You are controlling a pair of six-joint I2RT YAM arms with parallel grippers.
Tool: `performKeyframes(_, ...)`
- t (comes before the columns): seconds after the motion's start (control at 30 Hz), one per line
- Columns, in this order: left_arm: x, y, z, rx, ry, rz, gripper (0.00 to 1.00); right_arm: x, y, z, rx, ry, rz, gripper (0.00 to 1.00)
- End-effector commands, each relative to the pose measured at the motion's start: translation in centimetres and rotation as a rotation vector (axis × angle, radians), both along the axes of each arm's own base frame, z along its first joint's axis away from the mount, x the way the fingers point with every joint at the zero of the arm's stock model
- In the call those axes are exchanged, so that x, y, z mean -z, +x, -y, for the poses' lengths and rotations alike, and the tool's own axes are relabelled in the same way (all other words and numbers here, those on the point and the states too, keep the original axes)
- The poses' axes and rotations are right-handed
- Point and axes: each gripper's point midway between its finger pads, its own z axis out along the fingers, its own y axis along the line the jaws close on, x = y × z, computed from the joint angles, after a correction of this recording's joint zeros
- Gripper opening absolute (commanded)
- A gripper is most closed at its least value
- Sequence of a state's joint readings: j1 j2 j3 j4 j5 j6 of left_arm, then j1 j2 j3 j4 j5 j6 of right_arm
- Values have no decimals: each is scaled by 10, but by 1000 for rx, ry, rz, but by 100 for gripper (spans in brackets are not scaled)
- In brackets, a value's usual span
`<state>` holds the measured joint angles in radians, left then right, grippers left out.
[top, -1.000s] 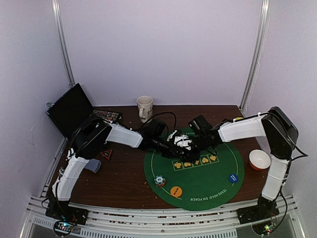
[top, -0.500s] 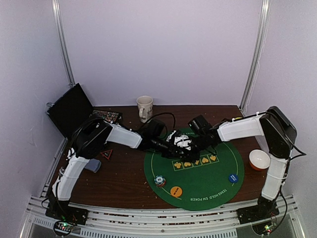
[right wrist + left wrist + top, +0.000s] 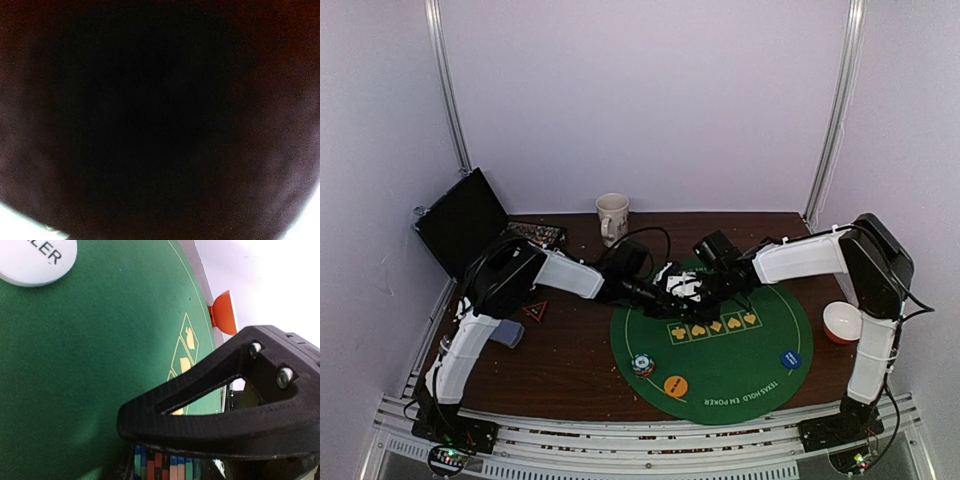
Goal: Distribute texas hold em gaming equipment
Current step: Pass from the left arm to the right
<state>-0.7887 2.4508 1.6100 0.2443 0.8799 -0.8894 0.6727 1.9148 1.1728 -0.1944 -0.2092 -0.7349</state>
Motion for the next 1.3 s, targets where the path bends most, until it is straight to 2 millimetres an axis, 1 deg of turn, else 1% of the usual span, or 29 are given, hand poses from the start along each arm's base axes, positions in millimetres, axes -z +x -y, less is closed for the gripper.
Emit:
performKeyframes(0.0,11,6,-4,-18,11,23,7,50,-20,42,8,-232,-58,67)
performKeyframes(0.13,12,6,-4,-18,11,21,8,50,-23,38,-13,-214,-72,57)
performKeyframes(0.17,12,6,-4,-18,11,21,8,50,-24,36,-16,-211,-76,51)
performKeyframes(0.2,12,6,-4,-18,10,21,8,50,-23,35,-14,-210,-74,42)
performKeyframes(0.23,13,6,-4,-18,11,20,8,50,-23,35,-12,-209,-72,35)
performKeyframes(0.27,13,5,-4,-17,11,19,8,49,-22,35,-10,-207,-71,30)
performKeyframes(0.4,15,5,-6,-19,16,17,13,44,-23,35,6,-203,-82,19)
performKeyframes(0.53,16,5,-7,-19,15,19,19,37,-28,32,49,-195,-108,1)
performKeyframes(0.67,5,2,-7,-3,-17,32,26,31,-38,28,70,-193,-136,0)
performKeyframes(0.7,-1,1,-6,5,-35,39,28,29,-41,27,88,-184,-151,0)
performKeyframes(0.87,-20,-4,-8,20,-87,48,39,20,-48,32,149,-164,-190,0)
performKeyframes(0.97,-29,-6,-7,24,-128,45,43,23,-52,38,167,-176,-201,0)
performKeyframes(1.03,-30,-5,-7,23,-135,38,46,26,-53,41,181,-192,-206,0)
performKeyframes(1.27,-26,-3,-14,-2,-115,39,48,34,-54,60,234,-218,-221,0)
